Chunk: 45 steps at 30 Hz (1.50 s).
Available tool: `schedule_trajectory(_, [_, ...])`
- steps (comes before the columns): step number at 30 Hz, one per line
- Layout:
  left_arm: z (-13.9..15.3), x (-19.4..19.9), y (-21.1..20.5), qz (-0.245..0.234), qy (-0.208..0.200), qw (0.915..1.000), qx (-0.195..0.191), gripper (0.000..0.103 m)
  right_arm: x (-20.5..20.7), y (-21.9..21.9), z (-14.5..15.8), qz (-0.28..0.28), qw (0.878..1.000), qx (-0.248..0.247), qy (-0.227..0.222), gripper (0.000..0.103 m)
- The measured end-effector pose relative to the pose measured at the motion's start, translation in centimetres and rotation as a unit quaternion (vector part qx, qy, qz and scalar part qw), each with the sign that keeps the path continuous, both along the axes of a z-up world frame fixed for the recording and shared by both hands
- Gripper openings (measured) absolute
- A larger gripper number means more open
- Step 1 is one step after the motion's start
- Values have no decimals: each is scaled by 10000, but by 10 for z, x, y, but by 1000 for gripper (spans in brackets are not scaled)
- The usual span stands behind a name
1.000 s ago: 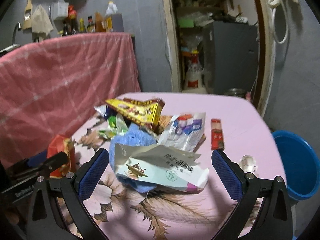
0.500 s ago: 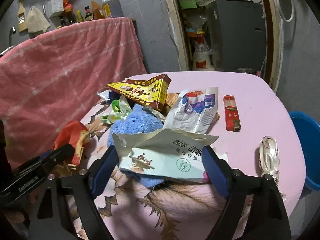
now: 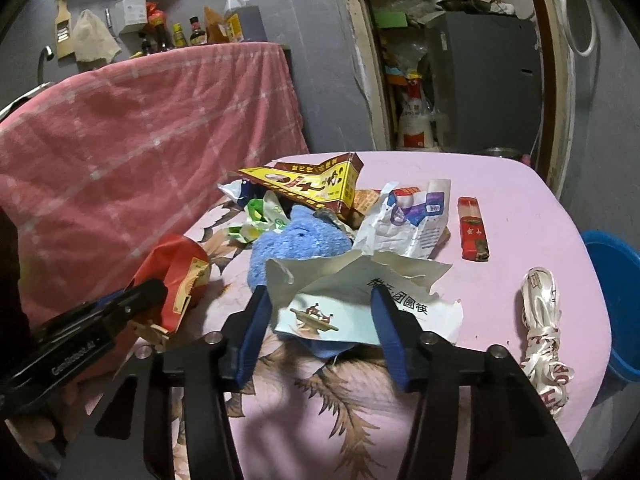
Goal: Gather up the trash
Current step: 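Grasp the red paper cup with the left gripper while the right gripper grasps the white wrapper, then carry the red cup and white wrapper with both grippers over the blue basin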
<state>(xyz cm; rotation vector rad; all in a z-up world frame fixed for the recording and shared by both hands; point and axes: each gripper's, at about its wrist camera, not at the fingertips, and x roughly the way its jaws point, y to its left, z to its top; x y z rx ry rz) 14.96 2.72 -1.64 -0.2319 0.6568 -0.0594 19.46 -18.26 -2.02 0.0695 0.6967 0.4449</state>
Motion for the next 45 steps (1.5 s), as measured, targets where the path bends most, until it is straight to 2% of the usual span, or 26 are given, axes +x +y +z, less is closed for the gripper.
schedule_trajectory(6, [2, -8, -5, -14, -54, 10000, -26, 14, -17, 0, 6, -41, 9994, -149, -308, 35])
schedule_trajectory(8, [3, -11, -7, -47, -73, 10000, -19, 14, -25, 2, 8, -59, 9988, -245, -417, 23])
schedule_trajectory(13, [5, -18, -13, -126, -128, 9998, -1, 14, -43, 1, 10, -194, 9971, -398, -619, 11])
schedule_trajectory(19, [6, -26, -21, -212, -201, 9996, -15, 14, -62, -8, 9, -492, 9952, -473, -708, 4])
schedule_trajectory(23, [9, -32, -27, -260, -281, 9993, -23, 14, -78, -14, 11, -643, 9912, -591, -994, 3])
schedule_trajectory(27, [13, -37, -34, -321, -394, 9987, -6, 14, -96, -16, 15, -664, 9833, -844, -1469, 2])
schedule_trajectory(30, [15, -39, -39, -366, -403, 9985, 40, 14, -96, -16, 13, -627, 9836, -913, -1426, 2])
schedule_trajectory(34, [15, -42, -41, -358, -392, 9986, 47, 14, -89, -23, 8, -657, 9895, -675, -1100, 5])
schedule_trajectory(36, [13, -41, -41, -348, -339, 9988, 63, 14, -84, -28, 6, -680, 9918, -564, -928, 12])
schedule_trajectory(38, [12, -40, -41, -331, -295, 9990, 74, 14, -79, -32, 3, -717, 9938, -420, -741, 30])
schedule_trajectory(45, [8, -38, -40, -315, -231, 9992, 49, 14, -48, -38, -10, -749, 9970, -185, 15, 31])
